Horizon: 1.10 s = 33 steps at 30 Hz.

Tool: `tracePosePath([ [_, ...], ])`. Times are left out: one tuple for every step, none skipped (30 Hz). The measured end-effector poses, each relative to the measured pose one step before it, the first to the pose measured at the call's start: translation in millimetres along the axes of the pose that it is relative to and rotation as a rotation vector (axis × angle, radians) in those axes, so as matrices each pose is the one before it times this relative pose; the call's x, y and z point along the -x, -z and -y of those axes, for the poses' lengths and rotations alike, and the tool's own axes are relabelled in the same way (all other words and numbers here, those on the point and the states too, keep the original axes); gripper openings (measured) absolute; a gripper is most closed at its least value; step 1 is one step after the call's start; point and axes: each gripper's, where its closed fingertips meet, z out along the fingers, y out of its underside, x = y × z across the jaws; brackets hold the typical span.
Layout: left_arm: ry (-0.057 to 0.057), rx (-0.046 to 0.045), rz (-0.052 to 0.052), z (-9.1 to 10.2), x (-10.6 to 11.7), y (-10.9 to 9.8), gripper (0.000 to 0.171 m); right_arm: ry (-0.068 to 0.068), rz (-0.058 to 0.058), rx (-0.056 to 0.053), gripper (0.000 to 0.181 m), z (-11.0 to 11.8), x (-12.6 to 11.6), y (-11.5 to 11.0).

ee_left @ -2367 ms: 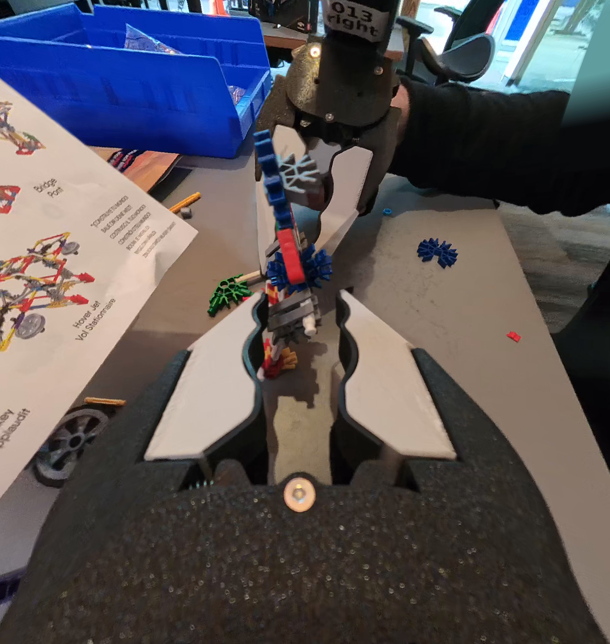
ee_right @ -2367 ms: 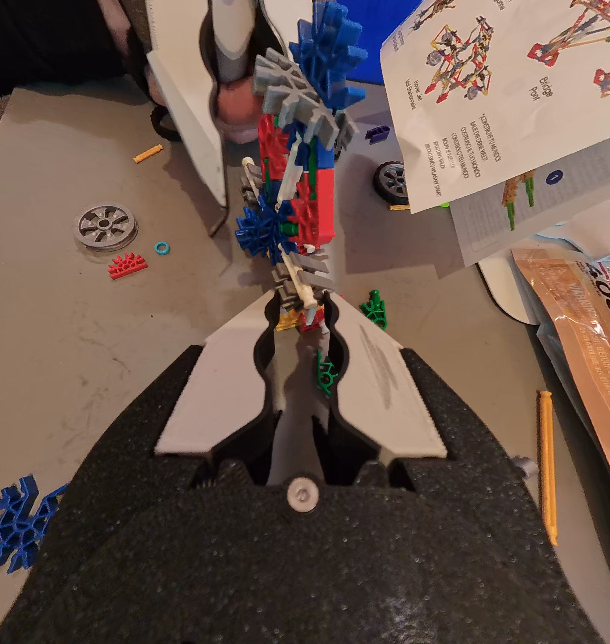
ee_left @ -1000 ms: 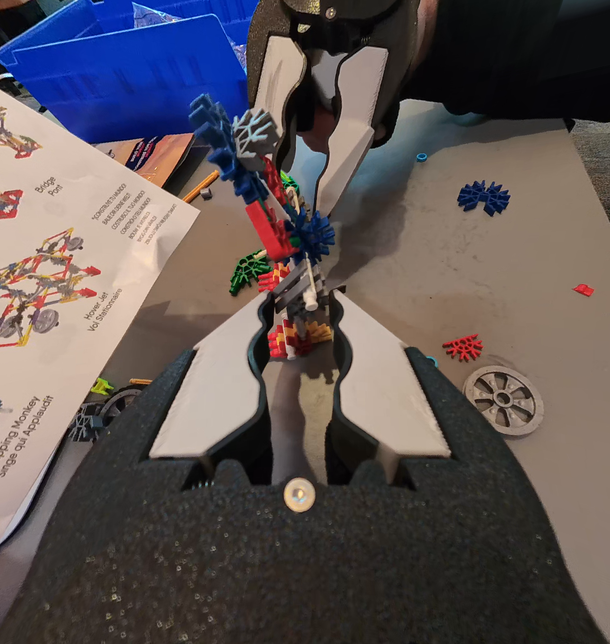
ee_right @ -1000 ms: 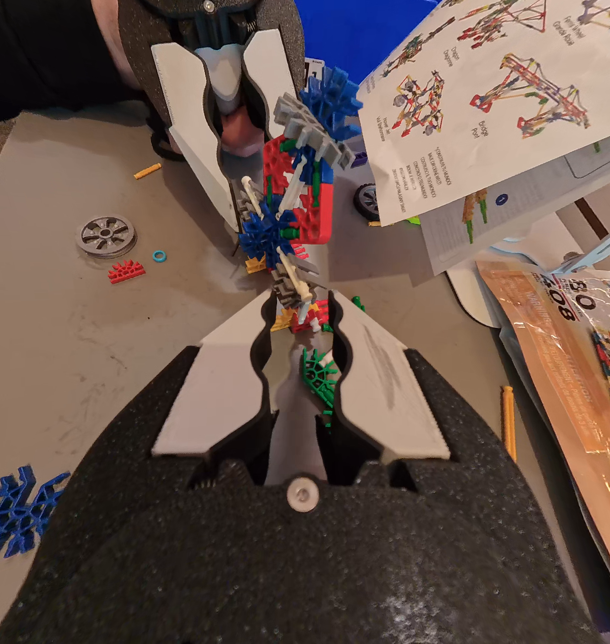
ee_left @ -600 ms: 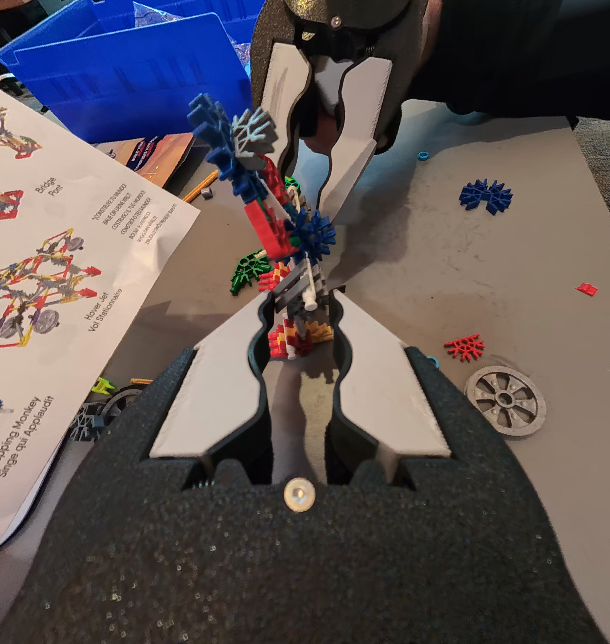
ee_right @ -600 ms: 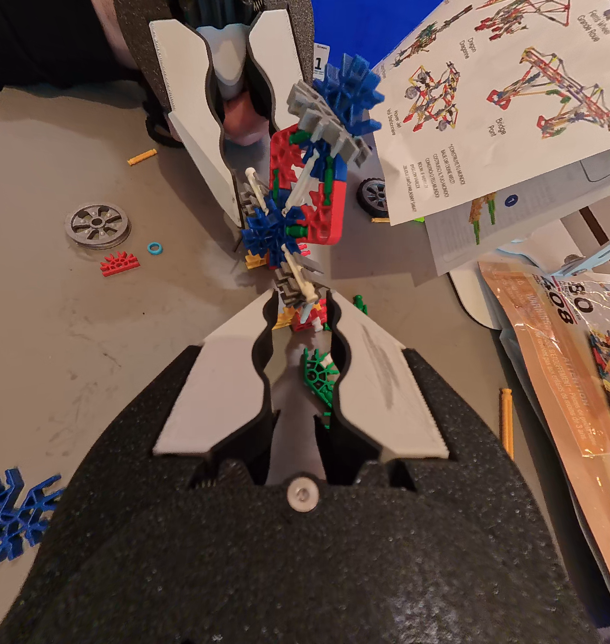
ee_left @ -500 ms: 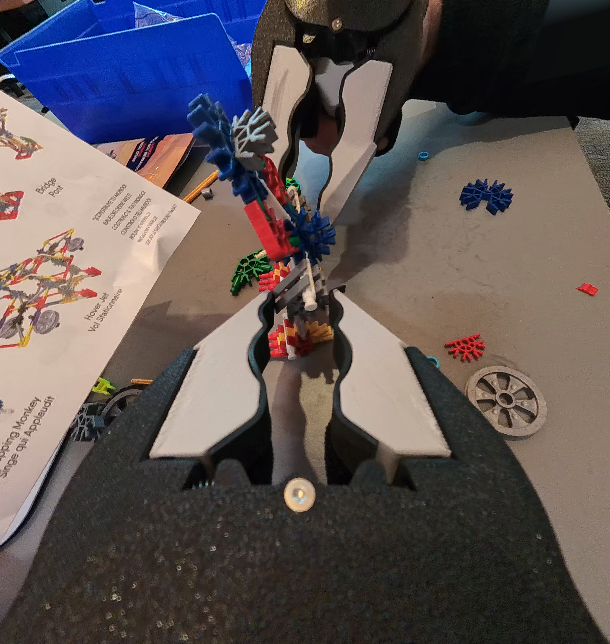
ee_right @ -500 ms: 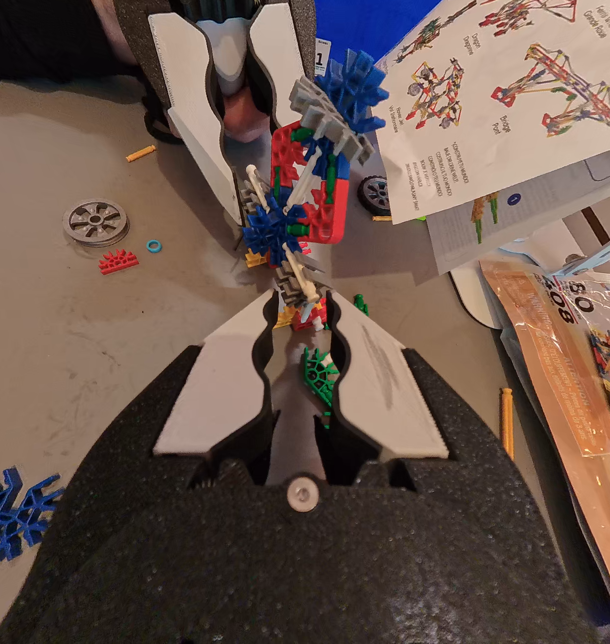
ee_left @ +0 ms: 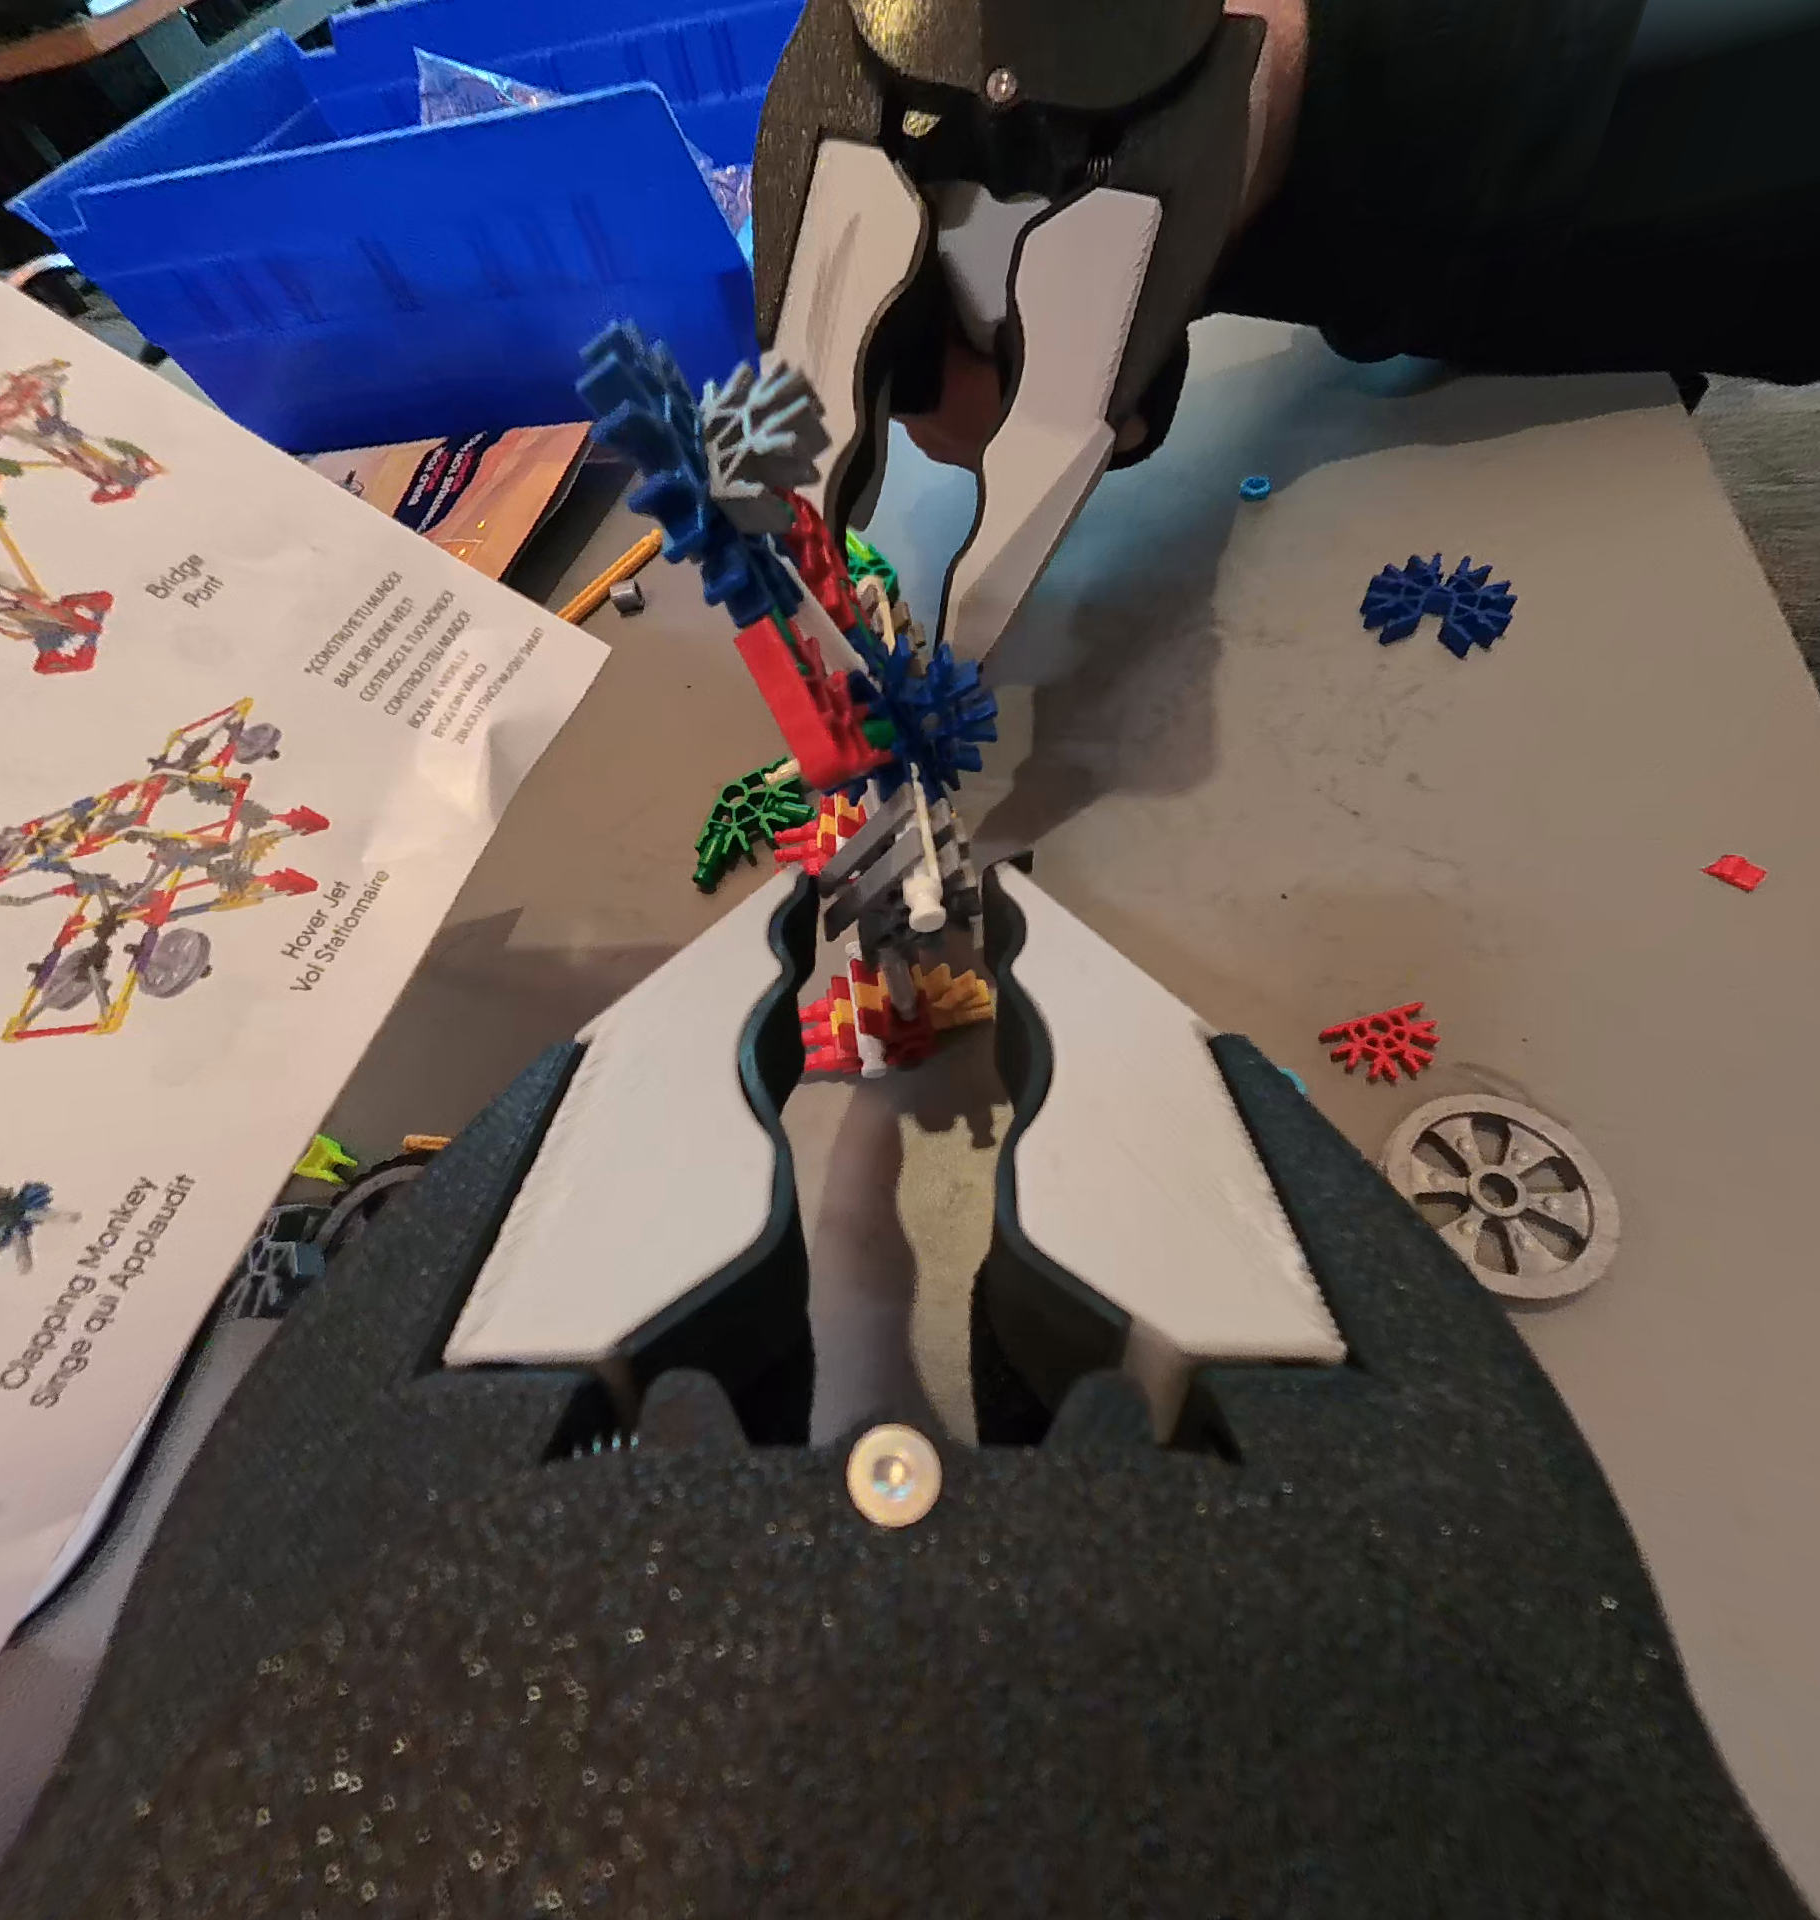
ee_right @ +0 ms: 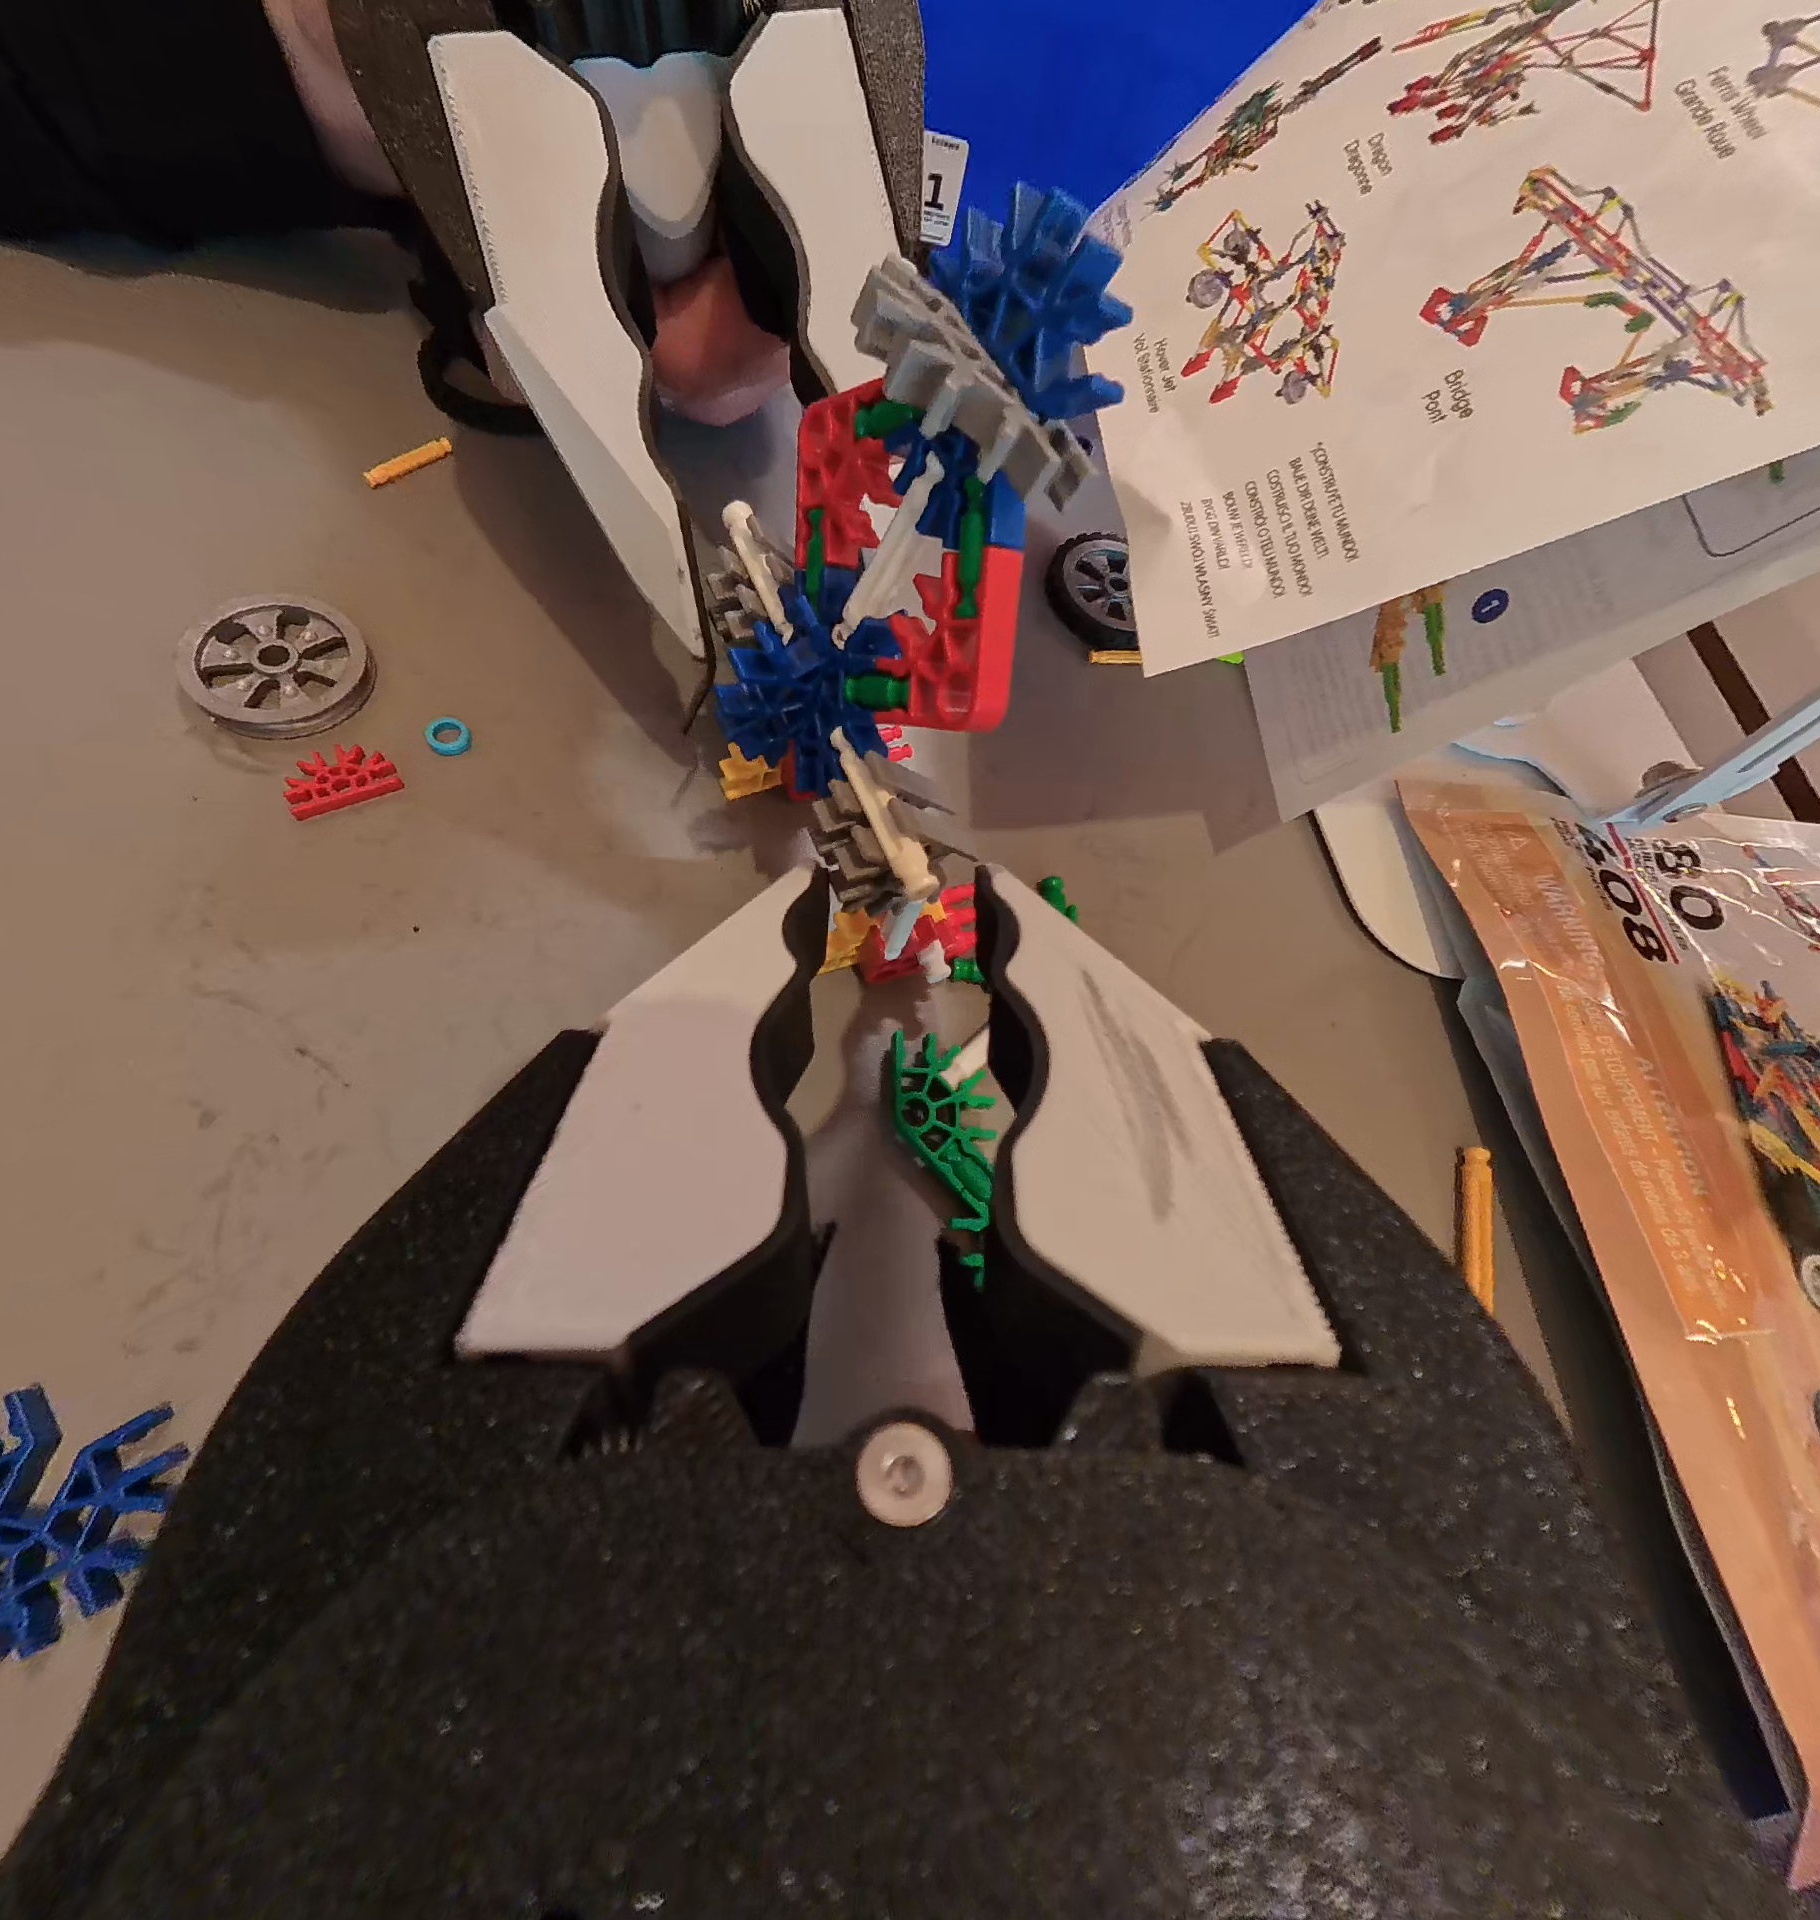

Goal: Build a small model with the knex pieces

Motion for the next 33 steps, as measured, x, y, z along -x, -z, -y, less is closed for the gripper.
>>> tracePosePath([
  [0.0,-0.0107,-0.0004,2.07,-0.02,1.24,0.029,-0.0003,-0.0022,-0.0039,0.028,0.8,-0.62,1.06],
  [0.0013,-0.01101,-0.0004,2.15,0.01,1.14,0.029,0.0005,-0.0031,-0.0034,0.028,0.84,-0.62,1.02],
  [0.0018,-0.0097,-0.0016,1.78,-0.1,0.93,0.03,0.0,-0.0018,-0.0037,0.029,0.83,-0.47,1.06],
  [0.0009,-0.00963,-0.0013,1.69,-0.19,0.72,0.03,0.0004,-0.0002,-0.0061,0.029,1.25,-0.2,1.18],
  [0.0016,-0.0105,-0.0019,1.89,-0.22,0.72,0.03,0.0006,-0.002,-0.01,0.029,1.82,-0.37,1.31],
  [0.0027,-0.01043,-0.0003,2.0,0.06,0.69,0.03,-0.0018,-0.005,-0.0106,0.03,2.08,-0.97,1.26],
  [0.0017,-0.00822,0.0026,1.68,0.58,0.62,0.03,-0.0036,-0.0022,-0.009,0.03,2.04,-0.67,1.18],
  [0.0016,-0.00804,0.0025,1.58,0.55,0.58,0.03,-0.0016,-0.0007,-0.0062,0.03,1.45,-0.2,0.91],
  [0.0022,-0.01104,0.0013,2.09,0.3,0.72,0.03,0.0004,-0.0023,-0.0039,0.03,1.11,-0.16,0.47],
  [0.002,-0.01389,0.0011,2.74,0.18,0.79,0.03,-0.0002,-0.0023,-0.0045,0.03,1.09,-0.1,0.2],
  [0.0021,-0.01547,0.0018,2.97,0.44,0.93,0.029,-0.0005,0.0001,-0.0064,0.03,1.43,0.43,-0.18],
  [0.0026,-0.01562,0.0023,2.93,0.45,0.87,0.029,0.0001,0.0026,-0.0068,0.03,1.5,0.95,-0.34],
  [0.0026,-0.01589,0.0031,3.12,0.6,0.78,0.029,0.0006,0.0034,-0.0047,0.03,1.22,1.07,-0.43],
  [0.0029,-0.01542,0.0049,2.88,0.91,0.76,0.028,0.0009,0.0018,-0.004,0.03,0.99,0.79,-0.37],
  [0.0034,-0.01361,0.0042,2.75,0.76,0.57,0.027,-0.0012,0.0008,-0.0066,0.03,1.45,0.45,-0.02],
  [0.001,-0.01141,0.004,2.44,0.46,0.27,0.025,-0.004,0.0001,-0.0088,0.03,1.7,0.07,0.15],
  [-0.0017,-0.00917,0.0042,2.16,0.28,-0.2,0.024,-0.0044,-0.0014,-0.0109,0.03,2.3,-0.16,0.3],
  [-0.0005,-0.00697,0.0025,1.59,-0.1,-0.55,0.023,-0.0037,-0.0047,-0.013,0.03,2.64,-0.66,0.32],
  [-0.0014,-0.00055,0.0052,0.49,0.46,-0.97,0.021,-0.0031,-0.0055,-0.014,0.03,3.04,-0.58,0.3],
  [-0.0029,0.00453,0.0111,-0.55,1.22,-1.24,0.019,-0.0009,-0.0046,-0.0137,0.03,3.0,-0.24,0.29],
  [-0.0012,0.00544,0.0059,-0.88,0.66,-1.37,0.018,0.0017,-0.0043,-0.0117,0.03,2.54,0.07,0.09],
  [-0.0005,0.00244,-0.0032,-0.52,-0.86,-1.22,0.018,0.0029,-0.006,-0.0076,0.03,1.93,-0.08,-0.22],
  [-0.001,0.00051,-0.002,-0.23,-0.81,-0.96,0.017,0.0034,-0.0074,-0.0025,0.03,0.94,-0.45,-0.57],
  [-0.0007,0.00151,-0.0009,-0.5,-0.49,-0.89,0.016,0.0046,-0.0109,0.0011,0.03,0.23,-0.91,-0.79],
  [0.0001,0.00207,0.0017,-0.48,-0.06,-0.91,0.016,0.0052,-0.0105,0.0029,0.029,-0.15,-0.75,-1.04],
  [-0.0003,0.0021,0.0022,-0.17,0.11,-0.92,0.015,0.0042,-0.0045,0.0036,0.028,-0.46,0.1,-1.05],
  [-0.0001,0.00043,-0.0008,0.11,-0.47,-0.74,0.014,0.0035,-0.002,0.002,0.024,-0.19,0.5,-0.99],
  [-0.0003,-0.00094,-0.0023,0.25,-0.71,-0.64,0.013,0.0028,-0.0025,0.0,0.023,0.08,0.28,-0.72],
  [0.0,-0.00055,-0.0017,0.32,-0.6,-0.69,0.012,0.0014,0.0009,-0.0005,0.023,0.38,0.58,-0.39],
  [-0.0018,0.00242,-0.0007,-0.31,-0.27,-0.52,0.012,0.0022,0.0016,0.0001,0.023,0.33,0.62,-0.18],
  [-0.003,0.00248,0.0014,-0.57,0.01,-0.28,0.012,0.0037,-0.0016,0.001,0.023,0.16,0.09,0.01],
  [-0.0003,-0.00107,0.0014,-0.04,0.18,-0.13,0.011,0.0017,-0.0022,0.0012,0.023,0.06,-0.07,-0.2],
  [0.0021,-0.00304,-0.0017,0.18,-0.08,0.11,0.011,-0.0007,-0.0004,0.0004,0.023,0.04,0.03,-0.17],
])
